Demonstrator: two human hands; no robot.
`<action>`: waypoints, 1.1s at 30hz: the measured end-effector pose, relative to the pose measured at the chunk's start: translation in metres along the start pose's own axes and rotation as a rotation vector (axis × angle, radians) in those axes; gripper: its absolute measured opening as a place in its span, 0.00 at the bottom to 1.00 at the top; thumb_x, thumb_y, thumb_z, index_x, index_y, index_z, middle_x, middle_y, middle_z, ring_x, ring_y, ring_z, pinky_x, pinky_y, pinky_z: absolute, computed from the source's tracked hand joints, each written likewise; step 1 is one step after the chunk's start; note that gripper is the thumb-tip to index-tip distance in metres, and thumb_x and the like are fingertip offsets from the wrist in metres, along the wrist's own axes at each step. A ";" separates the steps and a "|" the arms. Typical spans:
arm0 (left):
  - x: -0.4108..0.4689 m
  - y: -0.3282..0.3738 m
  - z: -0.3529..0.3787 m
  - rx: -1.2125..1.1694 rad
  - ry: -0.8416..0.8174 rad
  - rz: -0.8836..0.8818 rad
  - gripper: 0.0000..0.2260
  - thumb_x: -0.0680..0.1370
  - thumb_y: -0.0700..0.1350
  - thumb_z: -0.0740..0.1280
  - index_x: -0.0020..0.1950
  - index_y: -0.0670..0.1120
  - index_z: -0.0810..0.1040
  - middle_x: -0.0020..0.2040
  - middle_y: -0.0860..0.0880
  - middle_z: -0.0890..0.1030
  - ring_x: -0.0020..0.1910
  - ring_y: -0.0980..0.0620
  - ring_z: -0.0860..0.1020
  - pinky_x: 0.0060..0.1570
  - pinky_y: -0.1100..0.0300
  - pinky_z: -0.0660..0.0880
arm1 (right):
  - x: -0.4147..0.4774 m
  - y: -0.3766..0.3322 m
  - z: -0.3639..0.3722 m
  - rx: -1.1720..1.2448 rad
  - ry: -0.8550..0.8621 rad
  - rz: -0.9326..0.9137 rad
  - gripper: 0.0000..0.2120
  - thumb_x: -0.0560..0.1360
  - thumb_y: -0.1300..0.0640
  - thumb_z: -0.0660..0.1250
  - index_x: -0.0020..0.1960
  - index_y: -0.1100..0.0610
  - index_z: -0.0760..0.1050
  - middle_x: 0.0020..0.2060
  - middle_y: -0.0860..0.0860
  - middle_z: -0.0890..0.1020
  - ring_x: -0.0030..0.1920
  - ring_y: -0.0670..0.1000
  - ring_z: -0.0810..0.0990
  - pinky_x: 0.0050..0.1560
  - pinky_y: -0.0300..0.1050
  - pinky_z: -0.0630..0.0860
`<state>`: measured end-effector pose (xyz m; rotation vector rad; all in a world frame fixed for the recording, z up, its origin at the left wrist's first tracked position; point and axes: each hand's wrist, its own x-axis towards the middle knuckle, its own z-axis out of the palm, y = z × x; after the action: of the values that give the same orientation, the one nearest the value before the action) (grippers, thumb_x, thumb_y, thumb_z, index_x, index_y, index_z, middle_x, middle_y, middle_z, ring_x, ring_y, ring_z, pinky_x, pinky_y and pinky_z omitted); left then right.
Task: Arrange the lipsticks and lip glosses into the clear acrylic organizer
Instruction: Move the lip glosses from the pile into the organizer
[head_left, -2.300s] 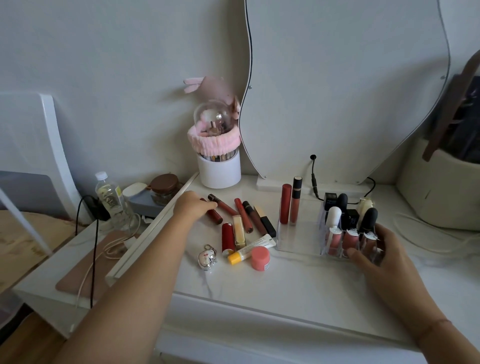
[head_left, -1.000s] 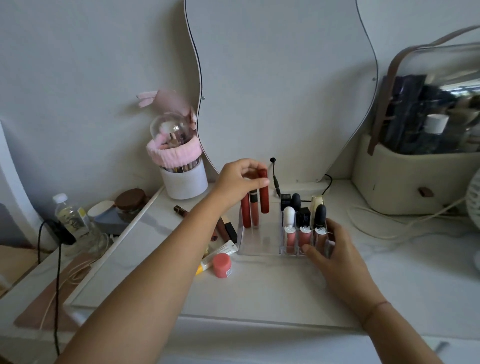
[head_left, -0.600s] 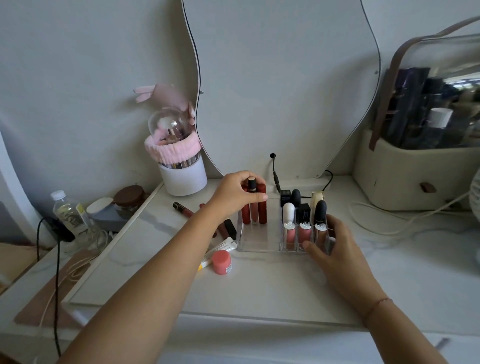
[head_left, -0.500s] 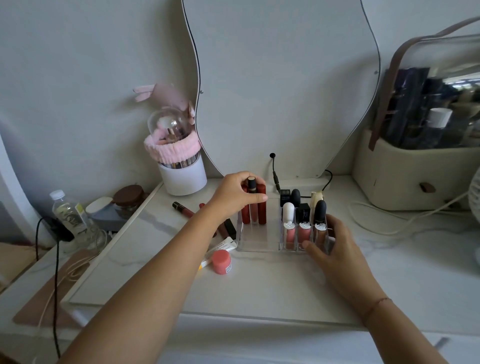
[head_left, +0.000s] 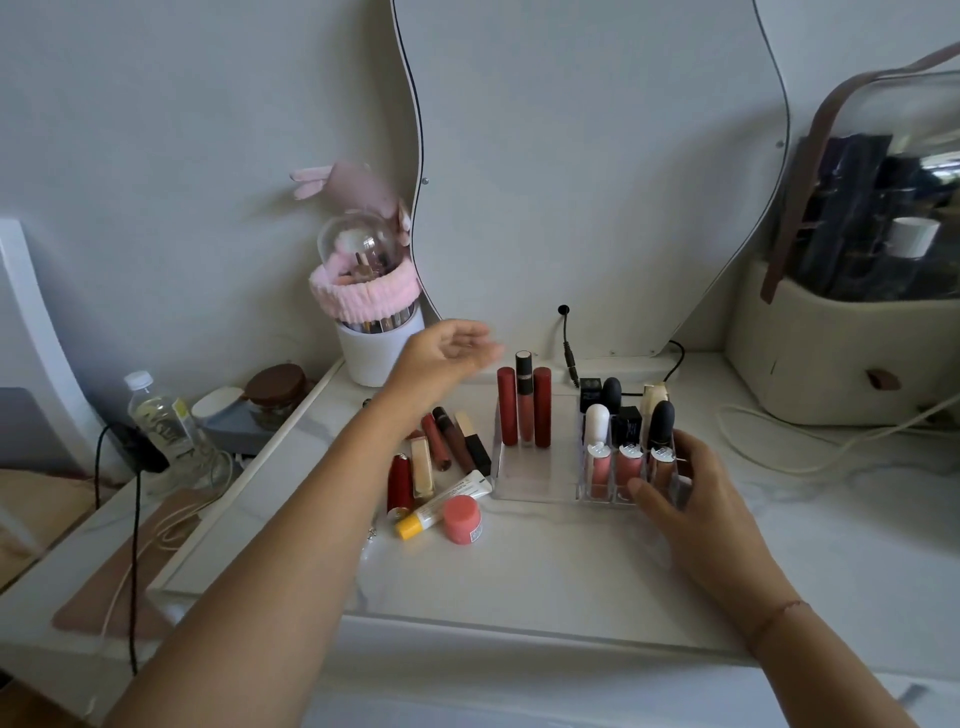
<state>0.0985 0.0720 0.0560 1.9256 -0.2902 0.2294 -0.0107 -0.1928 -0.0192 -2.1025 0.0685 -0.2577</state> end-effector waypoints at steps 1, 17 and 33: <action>0.000 -0.008 -0.013 0.006 0.074 -0.027 0.15 0.66 0.62 0.72 0.49 0.57 0.80 0.49 0.58 0.83 0.50 0.62 0.79 0.45 0.71 0.73 | 0.000 0.000 0.000 0.001 -0.002 0.000 0.28 0.72 0.50 0.70 0.69 0.45 0.63 0.63 0.48 0.75 0.60 0.50 0.76 0.60 0.51 0.73; 0.013 -0.089 -0.056 0.582 0.383 -0.617 0.20 0.65 0.56 0.74 0.47 0.42 0.78 0.44 0.46 0.80 0.43 0.44 0.77 0.37 0.57 0.70 | 0.005 0.007 0.003 -0.027 0.026 -0.007 0.29 0.71 0.53 0.71 0.68 0.45 0.64 0.59 0.49 0.78 0.56 0.50 0.79 0.53 0.48 0.73; 0.012 -0.027 -0.075 -0.291 0.449 -0.173 0.09 0.71 0.41 0.73 0.50 0.42 0.82 0.40 0.50 0.82 0.37 0.56 0.79 0.36 0.68 0.75 | 0.006 0.009 0.004 -0.019 0.034 -0.023 0.29 0.71 0.53 0.72 0.68 0.46 0.64 0.59 0.49 0.78 0.53 0.48 0.78 0.50 0.44 0.71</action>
<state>0.1164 0.1503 0.0632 1.5504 0.1366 0.4680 -0.0039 -0.1956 -0.0282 -2.1195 0.0667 -0.3075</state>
